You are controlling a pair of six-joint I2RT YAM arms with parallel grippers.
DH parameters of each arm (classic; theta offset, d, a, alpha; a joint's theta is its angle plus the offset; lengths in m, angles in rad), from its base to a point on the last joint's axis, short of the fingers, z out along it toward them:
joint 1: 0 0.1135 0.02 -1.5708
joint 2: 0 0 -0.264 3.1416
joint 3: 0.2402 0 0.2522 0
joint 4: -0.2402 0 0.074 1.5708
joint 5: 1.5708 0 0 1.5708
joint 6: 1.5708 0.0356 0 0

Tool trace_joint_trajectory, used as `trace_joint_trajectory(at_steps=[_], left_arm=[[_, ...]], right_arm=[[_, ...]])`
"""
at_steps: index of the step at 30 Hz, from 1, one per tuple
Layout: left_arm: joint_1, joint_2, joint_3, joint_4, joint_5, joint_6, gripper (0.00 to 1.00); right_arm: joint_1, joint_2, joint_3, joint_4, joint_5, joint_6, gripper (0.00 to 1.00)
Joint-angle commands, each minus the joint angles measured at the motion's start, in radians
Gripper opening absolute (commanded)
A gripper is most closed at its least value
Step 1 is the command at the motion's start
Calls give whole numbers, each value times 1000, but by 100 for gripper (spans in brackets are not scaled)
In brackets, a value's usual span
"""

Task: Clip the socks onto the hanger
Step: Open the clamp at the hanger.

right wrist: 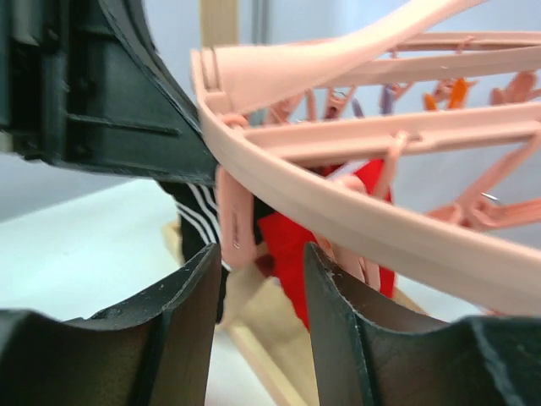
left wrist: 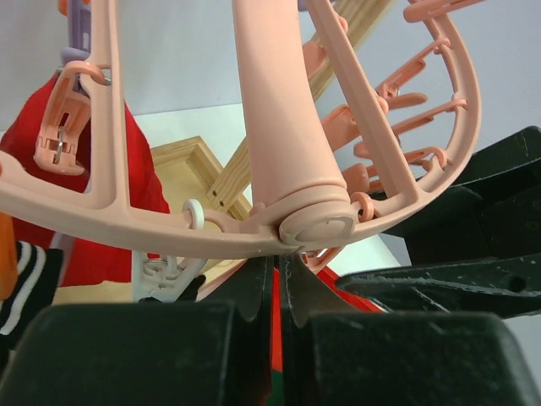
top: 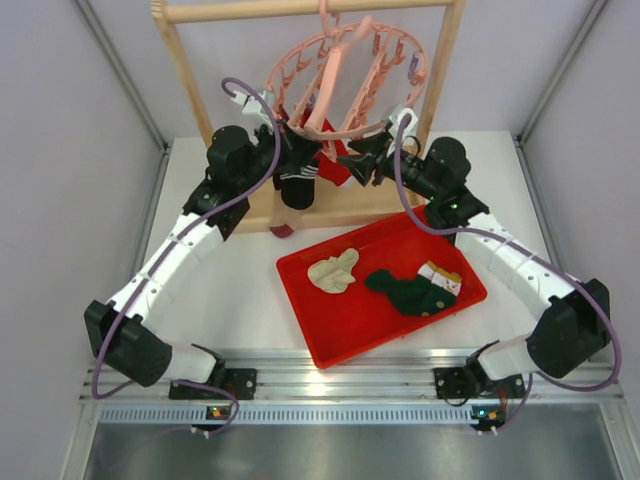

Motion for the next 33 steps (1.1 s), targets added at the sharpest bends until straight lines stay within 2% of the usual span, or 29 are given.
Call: trace_joint_trajectory(at_steps=[1,8,19,25,33], left_arm=[[-2,15,20,47,106,37,0],[-2,19,21,70,131,12,0],[-2,11,8,95,183,-12,0],[-2,12,4,98,200,-21,0],[-2,23,5,91,206,-30,0]], right_arm=[[-9,22,59,15,-192,173,44],[-3,49,77,20,-229,186,47],[2,63,69,17,-97,117,49],[11,77,73,21,27,103,50],[12,65,50,115,-94,152,43]])
